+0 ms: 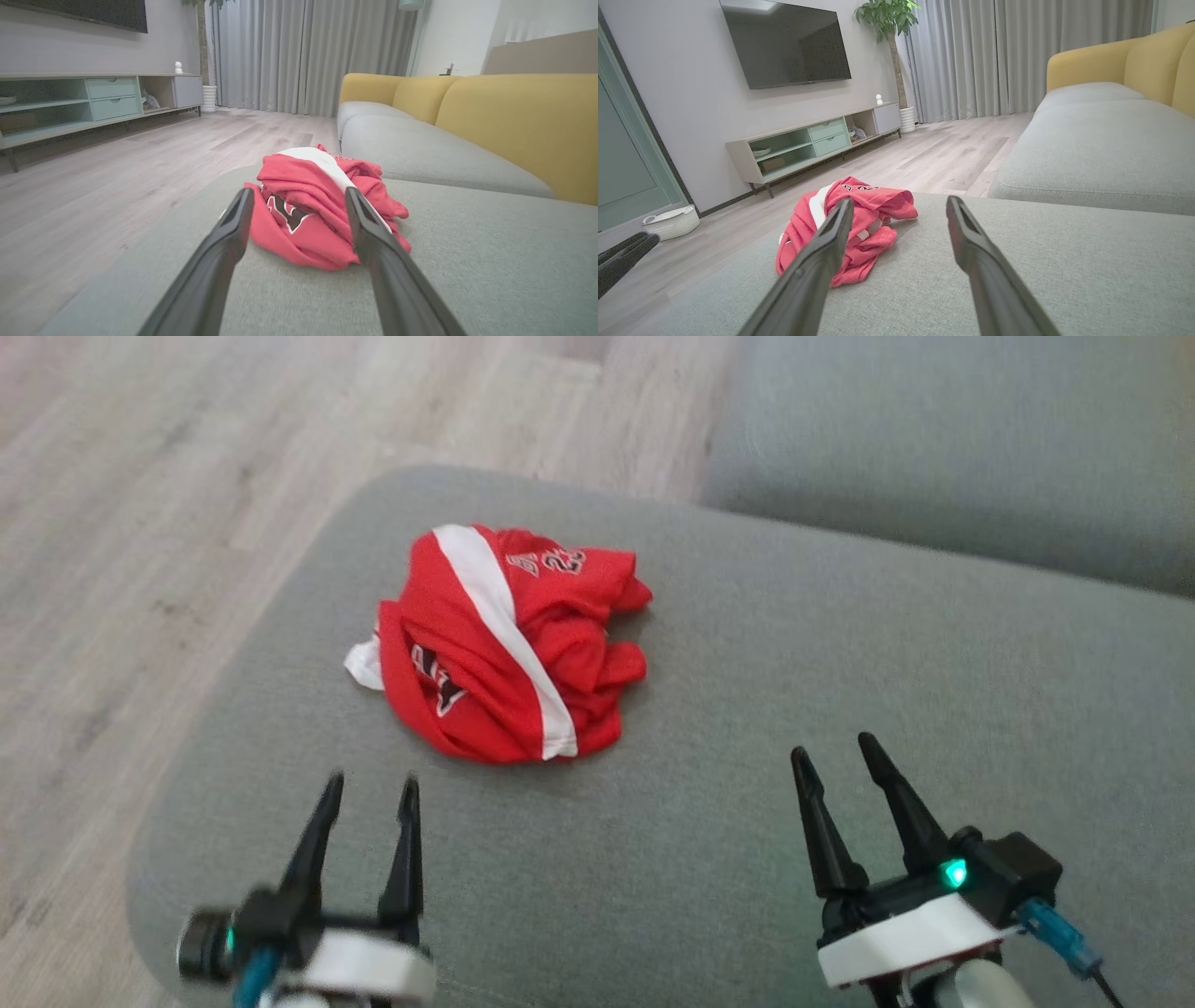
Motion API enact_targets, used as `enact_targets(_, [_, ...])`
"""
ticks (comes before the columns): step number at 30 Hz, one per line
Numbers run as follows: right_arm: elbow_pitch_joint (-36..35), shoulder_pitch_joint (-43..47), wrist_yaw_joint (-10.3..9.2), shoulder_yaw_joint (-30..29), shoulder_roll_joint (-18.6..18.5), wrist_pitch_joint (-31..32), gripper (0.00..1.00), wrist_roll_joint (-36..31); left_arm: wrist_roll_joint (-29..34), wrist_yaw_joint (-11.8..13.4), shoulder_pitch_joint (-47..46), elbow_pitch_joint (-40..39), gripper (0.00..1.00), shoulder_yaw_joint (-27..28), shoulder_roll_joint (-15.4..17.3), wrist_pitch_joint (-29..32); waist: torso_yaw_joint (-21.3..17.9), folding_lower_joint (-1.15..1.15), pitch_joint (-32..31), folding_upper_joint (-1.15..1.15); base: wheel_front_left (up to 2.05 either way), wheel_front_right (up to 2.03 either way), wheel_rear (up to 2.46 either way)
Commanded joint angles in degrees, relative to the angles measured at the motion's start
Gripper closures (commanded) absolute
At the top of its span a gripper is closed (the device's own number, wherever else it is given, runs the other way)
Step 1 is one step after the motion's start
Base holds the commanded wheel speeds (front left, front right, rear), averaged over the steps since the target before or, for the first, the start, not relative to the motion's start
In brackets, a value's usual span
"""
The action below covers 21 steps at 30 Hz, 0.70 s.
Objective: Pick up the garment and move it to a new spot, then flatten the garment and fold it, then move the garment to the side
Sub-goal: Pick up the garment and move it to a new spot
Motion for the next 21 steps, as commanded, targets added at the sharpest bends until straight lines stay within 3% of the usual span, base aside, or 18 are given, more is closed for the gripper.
enact_targets(1, [-2.4,-2.8,-0.04,1.0,-0.4,-0.6,0.0,-0.6,0.2,-0.6,-6.8,-0.8,0.0,1.8,0.9,-0.5,-1.8,0.01,2.4,0.0,0.0,0.0,0.0])
enact_targets(10, [-3.6,-6.5,-0.04,0.5,-0.4,-0.6,0.0,-2.3,-1.0,-3.7,-26.9,11.5,0.0,-0.6,5.3,10.8,-7.5,0.01,11.4,0.0,0.0,0.0,0.0])
enact_targets(21, [-4.4,-9.8,-0.04,-0.4,-0.4,-0.6,0.0,-2.5,-4.4,-3.4,-40.2,27.5,0.0,-0.1,8.1,13.6,-12.2,0.01,18.1,0.0,0.0,0.0,0.0])
